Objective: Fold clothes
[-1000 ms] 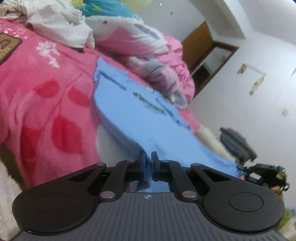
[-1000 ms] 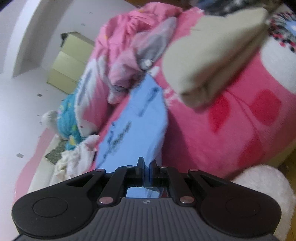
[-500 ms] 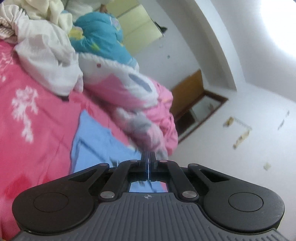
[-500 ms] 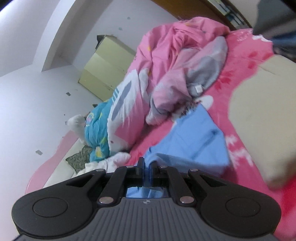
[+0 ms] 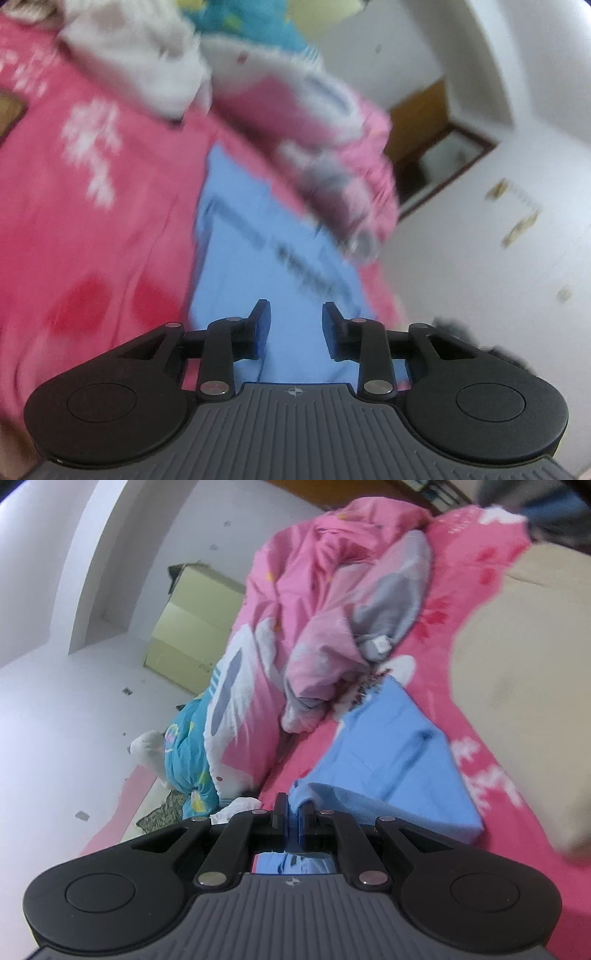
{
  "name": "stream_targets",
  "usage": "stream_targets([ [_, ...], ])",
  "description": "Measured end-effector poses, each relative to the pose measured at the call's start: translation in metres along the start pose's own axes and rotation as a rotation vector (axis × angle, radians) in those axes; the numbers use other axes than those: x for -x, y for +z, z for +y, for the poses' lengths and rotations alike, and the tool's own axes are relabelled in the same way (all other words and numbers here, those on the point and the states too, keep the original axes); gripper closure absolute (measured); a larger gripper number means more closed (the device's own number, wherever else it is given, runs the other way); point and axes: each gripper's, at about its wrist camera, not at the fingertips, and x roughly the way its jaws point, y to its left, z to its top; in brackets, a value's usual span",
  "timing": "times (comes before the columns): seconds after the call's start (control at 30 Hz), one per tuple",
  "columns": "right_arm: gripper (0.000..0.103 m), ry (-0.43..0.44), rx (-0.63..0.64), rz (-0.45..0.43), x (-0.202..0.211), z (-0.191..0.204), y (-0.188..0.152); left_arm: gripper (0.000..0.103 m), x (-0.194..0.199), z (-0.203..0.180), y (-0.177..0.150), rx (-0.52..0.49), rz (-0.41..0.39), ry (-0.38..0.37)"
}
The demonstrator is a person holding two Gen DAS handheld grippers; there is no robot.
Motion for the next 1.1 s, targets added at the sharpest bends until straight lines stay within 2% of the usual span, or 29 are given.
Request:
stream_targets([
  [0.1,0.098,-0.001,-0.018,-0.018,0.021,-0.005,-0.015,0.063,-0.007,0.0,-0.014,0.036,0.074,0.004],
  [0.17,0.098,0.004,-0.031,-0.031,0.033,-0.007,-0.023,0.059,-0.014,-0.002,-0.019,0.067,0.101,0.003],
  [0.3,0.098,0.019,-0.06,-0.045,0.047,-0.014,-0.034,0.059,-0.029,-0.001,-0.016,0.109,0.136,0.053],
  [0.4,0.098,0.025,-0.07,-0.045,0.052,-0.018,-0.039,0.062,-0.034,0.002,-0.013,0.131,0.152,0.083],
  [0.47,0.098,0.032,-0.078,-0.045,0.054,-0.021,-0.041,0.069,-0.033,-0.001,-0.014,0.12,0.151,0.103],
  [0.57,0.098,0.045,-0.094,-0.048,0.057,-0.026,-0.042,0.069,-0.025,-0.013,-0.017,0.061,0.152,0.066],
  [0.63,0.098,0.05,-0.094,-0.05,0.059,-0.027,-0.043,0.069,-0.018,-0.024,-0.021,-0.021,0.168,0.021],
  [0.7,0.098,0.05,-0.094,-0.052,0.061,-0.029,-0.044,0.068,-0.011,-0.035,-0.027,-0.115,0.174,0.02],
  [0.8,0.098,0.053,-0.105,-0.052,0.063,-0.033,-0.045,0.065,-0.007,-0.044,-0.032,-0.231,0.16,0.112],
  [0.9,0.098,0.055,-0.111,-0.054,0.064,-0.035,-0.046,0.059,-0.013,-0.048,-0.03,-0.302,0.13,0.209],
  [1.0,0.098,0.055,-0.116,-0.055,0.063,-0.037,-0.046,0.046,-0.024,-0.048,-0.023,-0.312,0.132,0.255],
  [1.1,0.098,0.053,-0.12,-0.054,0.063,-0.038,-0.047,0.046,-0.034,-0.045,-0.018,-0.3,0.15,0.27],
])
